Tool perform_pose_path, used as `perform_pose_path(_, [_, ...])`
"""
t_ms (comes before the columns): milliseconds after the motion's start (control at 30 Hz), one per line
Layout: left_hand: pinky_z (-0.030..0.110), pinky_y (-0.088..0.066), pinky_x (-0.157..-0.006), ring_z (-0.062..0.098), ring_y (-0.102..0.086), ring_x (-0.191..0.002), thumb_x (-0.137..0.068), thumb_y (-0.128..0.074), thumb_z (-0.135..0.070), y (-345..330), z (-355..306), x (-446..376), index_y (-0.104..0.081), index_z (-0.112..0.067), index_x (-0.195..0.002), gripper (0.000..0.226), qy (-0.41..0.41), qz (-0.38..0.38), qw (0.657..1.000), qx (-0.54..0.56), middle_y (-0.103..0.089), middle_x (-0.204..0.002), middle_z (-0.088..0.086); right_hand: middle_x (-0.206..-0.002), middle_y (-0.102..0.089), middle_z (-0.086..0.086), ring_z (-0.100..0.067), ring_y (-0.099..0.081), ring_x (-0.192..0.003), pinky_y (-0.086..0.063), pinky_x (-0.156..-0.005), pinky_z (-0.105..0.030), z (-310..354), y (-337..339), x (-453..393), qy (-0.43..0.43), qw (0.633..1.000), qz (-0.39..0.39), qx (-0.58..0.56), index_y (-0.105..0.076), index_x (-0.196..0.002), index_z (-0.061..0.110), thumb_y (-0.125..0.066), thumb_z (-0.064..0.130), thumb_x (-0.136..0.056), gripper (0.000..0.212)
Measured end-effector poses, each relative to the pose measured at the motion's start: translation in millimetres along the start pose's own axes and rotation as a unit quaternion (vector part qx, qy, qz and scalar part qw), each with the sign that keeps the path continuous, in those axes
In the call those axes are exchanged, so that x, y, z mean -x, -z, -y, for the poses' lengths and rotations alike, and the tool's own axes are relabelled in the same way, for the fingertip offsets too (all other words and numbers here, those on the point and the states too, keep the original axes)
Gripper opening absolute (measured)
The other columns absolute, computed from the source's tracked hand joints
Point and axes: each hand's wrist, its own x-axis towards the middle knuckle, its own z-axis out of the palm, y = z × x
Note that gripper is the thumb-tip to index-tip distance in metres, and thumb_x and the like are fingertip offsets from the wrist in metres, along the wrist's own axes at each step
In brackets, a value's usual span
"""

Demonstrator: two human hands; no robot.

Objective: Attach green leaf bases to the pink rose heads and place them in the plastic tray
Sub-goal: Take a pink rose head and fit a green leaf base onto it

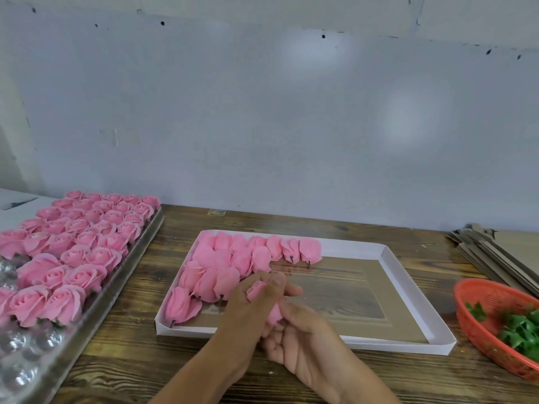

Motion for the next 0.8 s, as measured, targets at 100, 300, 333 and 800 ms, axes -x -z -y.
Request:
perform_pose_path(100, [0.02,-0.039,-0.038,0.012,-0.051,-0.043,-0.081,-0.065,-0.056,0,2,0,-0.077,-0.022,-0.078,0.037,-0.006,0.006,1.0,-0.016,-0.071,-0.067,-0.001,-0.067,-0.059,-0.014,-0.017,-0.056,-0.052,-0.046,-0.048,-0.023,1,-2,0,-0.026,0.999,-0.017,0.026,-0.069,-0.089,0.004,-0.048,0.042,-0.094,0.044])
perform_pose_path(300, [0.03,-0.053,-0.059,0.016,-0.066,-0.071,-0.082,-0.062,-0.052,1,6,-4,-0.078,-0.022,-0.078,0.034,0.0,-0.017,1.0,0.001,-0.075,-0.084,0.004,-0.075,-0.062,-0.01,-0.016,-0.06,-0.062,-0.052,-0.058,-0.025,0,-6,-3,0.039,0.997,-0.037,0.058,-0.058,-0.114,0.0,-0.061,0.027,-0.083,0.041])
perform_pose_path(333, [0.03,-0.05,-0.056,0.02,-0.063,-0.068,-0.081,-0.063,-0.053,1,5,-4,-0.077,-0.023,-0.079,0.034,0.002,-0.015,1.0,0.0,-0.075,-0.083,0.005,-0.075,-0.062,-0.009,-0.017,-0.059,-0.061,-0.051,-0.057,-0.025,0,-6,-2,0.047,0.996,-0.033,0.061,-0.059,-0.109,0.001,-0.065,0.024,-0.084,0.035])
perform_pose_path(800, [0.043,-0.06,-0.06,0.034,-0.066,-0.056,-0.082,-0.079,-0.005,11,-3,-3,-0.069,-0.01,-0.102,0.023,-0.063,0.113,0.992,-0.008,-0.065,-0.067,0.029,-0.054,-0.052,-0.011,-0.019,-0.047,-0.042,-0.034,-0.038,-0.024,13,9,-1,0.075,0.974,-0.143,0.16,-0.067,-0.065,0.015,-0.058,0.064,-0.075,0.051])
